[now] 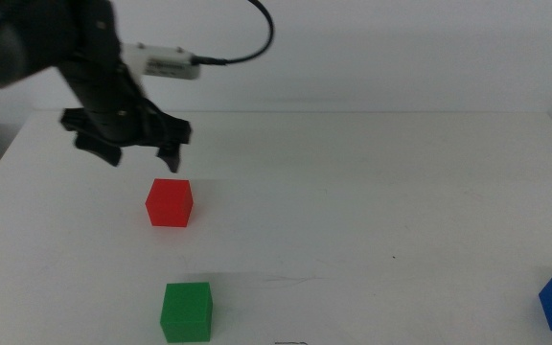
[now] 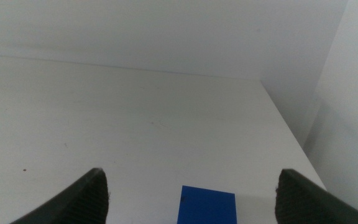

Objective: Stack red cubes first, then green, then blue cubes in a specific spot.

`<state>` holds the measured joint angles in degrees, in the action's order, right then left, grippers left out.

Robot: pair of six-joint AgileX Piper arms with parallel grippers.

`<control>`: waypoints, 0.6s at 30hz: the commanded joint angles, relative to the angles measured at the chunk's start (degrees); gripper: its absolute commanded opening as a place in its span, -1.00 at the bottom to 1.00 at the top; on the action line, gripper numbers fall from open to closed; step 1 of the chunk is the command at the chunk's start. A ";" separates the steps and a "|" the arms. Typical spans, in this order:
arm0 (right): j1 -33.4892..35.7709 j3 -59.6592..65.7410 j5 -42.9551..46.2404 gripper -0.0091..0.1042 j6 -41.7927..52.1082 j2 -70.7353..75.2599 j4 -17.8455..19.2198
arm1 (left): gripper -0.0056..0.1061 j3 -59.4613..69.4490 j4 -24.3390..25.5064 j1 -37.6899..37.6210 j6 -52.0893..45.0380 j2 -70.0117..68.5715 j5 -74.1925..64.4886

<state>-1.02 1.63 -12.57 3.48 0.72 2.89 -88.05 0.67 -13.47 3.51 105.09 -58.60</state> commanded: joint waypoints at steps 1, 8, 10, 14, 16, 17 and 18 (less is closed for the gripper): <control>-0.33 -1.01 4.56 0.62 0.54 1.11 0.69 | 0.73 -4.37 0.18 -1.34 0.94 0.20 0.26; -0.33 -1.01 4.56 0.62 0.54 1.11 0.69 | 0.73 -6.59 -1.37 -1.86 2.71 5.95 0.73; -0.33 -1.01 4.56 0.62 0.54 1.11 0.69 | 0.73 -6.59 -1.37 -1.86 2.89 7.14 0.99; -0.33 -1.01 4.56 0.62 0.54 1.11 0.69 | 0.73 -6.59 -1.79 -1.86 3.08 9.48 1.61; -0.33 -1.01 4.56 0.62 0.54 1.11 0.69 | 0.73 -6.59 -1.85 -1.86 3.08 10.63 2.45; -0.33 -1.01 4.56 0.62 0.54 1.11 0.69 | 0.73 -6.59 -1.85 -1.86 3.08 10.97 2.85; -0.33 -1.01 4.56 0.62 0.54 1.11 0.69 | 0.73 -6.59 -1.85 -1.86 3.38 11.64 3.51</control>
<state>-1.02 1.63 -12.57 3.48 0.72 2.89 -92.81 -0.61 -15.17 6.13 119.36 -56.84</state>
